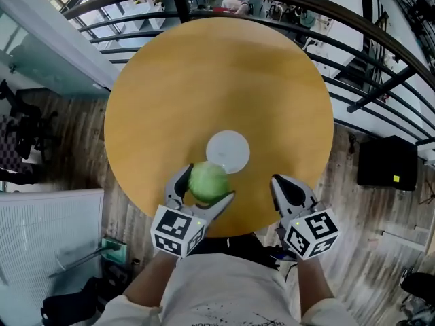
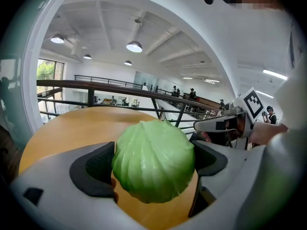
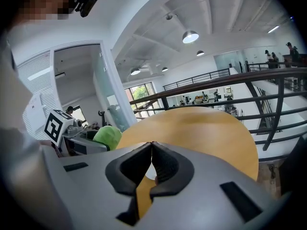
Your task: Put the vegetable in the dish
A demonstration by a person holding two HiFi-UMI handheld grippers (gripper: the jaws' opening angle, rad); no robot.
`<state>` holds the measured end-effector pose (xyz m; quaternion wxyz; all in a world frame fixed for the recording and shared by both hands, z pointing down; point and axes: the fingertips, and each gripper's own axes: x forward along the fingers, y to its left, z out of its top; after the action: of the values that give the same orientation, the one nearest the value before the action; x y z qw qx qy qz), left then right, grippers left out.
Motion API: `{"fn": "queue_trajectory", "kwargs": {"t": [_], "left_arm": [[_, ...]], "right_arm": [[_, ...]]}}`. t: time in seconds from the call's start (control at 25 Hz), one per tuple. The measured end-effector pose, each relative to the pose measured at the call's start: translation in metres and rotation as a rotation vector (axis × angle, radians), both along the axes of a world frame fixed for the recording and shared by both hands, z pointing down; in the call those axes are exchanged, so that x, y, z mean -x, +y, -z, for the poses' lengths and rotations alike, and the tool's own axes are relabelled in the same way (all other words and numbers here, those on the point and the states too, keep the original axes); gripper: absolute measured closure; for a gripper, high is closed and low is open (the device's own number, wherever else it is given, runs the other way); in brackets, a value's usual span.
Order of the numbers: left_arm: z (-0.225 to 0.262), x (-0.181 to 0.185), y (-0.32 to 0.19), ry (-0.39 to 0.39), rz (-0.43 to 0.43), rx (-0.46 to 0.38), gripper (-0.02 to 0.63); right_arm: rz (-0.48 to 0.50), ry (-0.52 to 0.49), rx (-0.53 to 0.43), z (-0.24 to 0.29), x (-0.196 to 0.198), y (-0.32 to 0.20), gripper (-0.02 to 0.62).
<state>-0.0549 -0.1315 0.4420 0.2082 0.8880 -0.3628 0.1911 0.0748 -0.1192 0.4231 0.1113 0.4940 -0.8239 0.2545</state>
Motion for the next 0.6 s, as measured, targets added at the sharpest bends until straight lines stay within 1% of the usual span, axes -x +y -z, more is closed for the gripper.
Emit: {"fn": "queue_trajectory", "kwargs": {"t": [0.28,0.44,0.6], "left_arm": [[-0.022,-0.013,-0.017,-0.037,-0.026,0.015,0.118],[-0.038,-0.016,-0.027,-0.045,-0.019,0.040,0.118],[-0.051,-0.022,-0.040,-0.056,-0.015,0.047,0.118]], "right_arm": [[0.003,0.007,0.038,-0.020,-0.006,-0.008,0.571],[-0.002,-0.004,0.055,-0.033,-0.007,-0.013,0.571],[-0.007,-0.009,0.068,-0.043,-0.011,-0.020,0.571]]}}
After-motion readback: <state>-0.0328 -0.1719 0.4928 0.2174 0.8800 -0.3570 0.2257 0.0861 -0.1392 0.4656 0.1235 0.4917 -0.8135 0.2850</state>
